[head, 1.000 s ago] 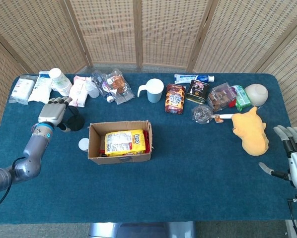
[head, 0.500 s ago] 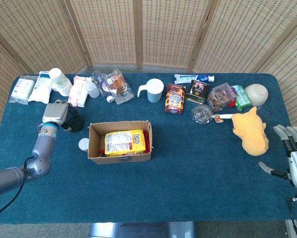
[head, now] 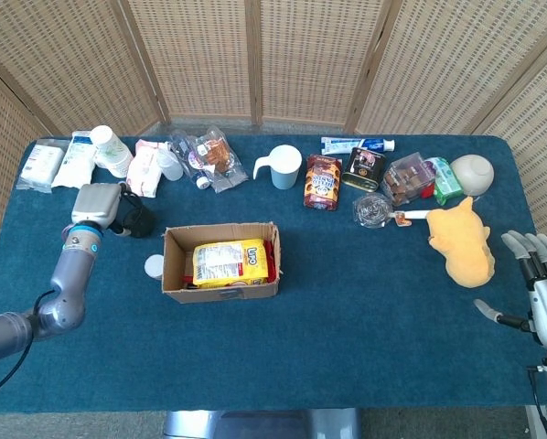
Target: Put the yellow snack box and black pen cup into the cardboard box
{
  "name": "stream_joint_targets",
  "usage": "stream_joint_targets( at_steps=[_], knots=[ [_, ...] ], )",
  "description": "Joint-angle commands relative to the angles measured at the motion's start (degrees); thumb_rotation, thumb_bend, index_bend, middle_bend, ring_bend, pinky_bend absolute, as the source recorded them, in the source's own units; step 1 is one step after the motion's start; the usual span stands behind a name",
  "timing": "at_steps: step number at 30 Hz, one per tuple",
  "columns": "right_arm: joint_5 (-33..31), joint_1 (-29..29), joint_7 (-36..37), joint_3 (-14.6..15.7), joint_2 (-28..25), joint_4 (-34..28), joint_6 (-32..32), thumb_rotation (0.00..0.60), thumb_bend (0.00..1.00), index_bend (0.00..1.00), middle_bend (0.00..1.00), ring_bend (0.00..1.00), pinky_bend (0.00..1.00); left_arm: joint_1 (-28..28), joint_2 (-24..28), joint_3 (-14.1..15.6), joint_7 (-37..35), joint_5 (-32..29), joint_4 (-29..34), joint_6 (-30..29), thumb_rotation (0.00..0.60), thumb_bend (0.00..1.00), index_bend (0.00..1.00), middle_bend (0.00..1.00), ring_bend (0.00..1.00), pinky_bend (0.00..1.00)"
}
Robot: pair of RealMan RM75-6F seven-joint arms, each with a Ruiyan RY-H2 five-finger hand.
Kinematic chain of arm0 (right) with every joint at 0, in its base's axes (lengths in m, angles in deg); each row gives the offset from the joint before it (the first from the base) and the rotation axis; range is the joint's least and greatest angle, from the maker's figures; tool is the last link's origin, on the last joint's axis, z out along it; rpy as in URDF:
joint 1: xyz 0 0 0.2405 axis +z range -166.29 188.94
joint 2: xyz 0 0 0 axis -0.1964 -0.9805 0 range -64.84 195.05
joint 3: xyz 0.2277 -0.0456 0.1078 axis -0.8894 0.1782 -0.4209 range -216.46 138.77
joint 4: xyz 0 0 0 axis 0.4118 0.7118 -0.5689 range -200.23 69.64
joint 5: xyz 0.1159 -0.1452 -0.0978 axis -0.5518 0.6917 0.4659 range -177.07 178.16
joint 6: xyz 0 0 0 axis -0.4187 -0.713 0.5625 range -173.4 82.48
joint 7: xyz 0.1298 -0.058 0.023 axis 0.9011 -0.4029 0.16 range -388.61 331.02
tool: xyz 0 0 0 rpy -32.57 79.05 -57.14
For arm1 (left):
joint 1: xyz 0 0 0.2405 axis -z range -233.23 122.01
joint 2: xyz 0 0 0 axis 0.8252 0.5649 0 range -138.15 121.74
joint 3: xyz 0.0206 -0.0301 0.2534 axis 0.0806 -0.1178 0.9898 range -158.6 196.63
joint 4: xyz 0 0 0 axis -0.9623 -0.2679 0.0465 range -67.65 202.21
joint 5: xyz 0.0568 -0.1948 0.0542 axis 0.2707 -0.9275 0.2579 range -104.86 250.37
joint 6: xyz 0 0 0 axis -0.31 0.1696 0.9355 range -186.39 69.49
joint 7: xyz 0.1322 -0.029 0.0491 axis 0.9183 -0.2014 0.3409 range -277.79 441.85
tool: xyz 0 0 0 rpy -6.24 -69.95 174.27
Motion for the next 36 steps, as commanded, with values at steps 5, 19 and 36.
stream_joint_targets(
  at_steps=[5, 19, 36],
  knots=[
    [0.2, 0.1, -0.3, 0.1, 0.1, -0.1, 0.0, 0.600, 0.00, 0.09, 0.00, 0.00, 0.05, -2.6, 14.9, -6.8, -7.3, 6.7, 16.0, -3.7, 0.600, 0.09, 0.45, 0.47, 0.39, 0.60],
    [0.7, 0.1, -0.9, 0.4, 0.2, -0.6, 0.0, 0.600, 0.00, 0.10, 0.00, 0.00, 0.05, -5.8, 30.1, -10.2, -9.6, 14.7, 38.3, -6.4, 0.600, 0.09, 0.45, 0.47, 0.39, 0.60],
    [0.4, 0.2, -0.4, 0.2, 0.1, -0.6, -0.1, 0.600, 0.00, 0.10, 0.00, 0.00, 0.05, -2.1, 23.0, -8.9, -10.2, 18.9, 41.0, -2.0, 0.600, 0.09, 0.45, 0.47, 0.38, 0.59]
  ],
)
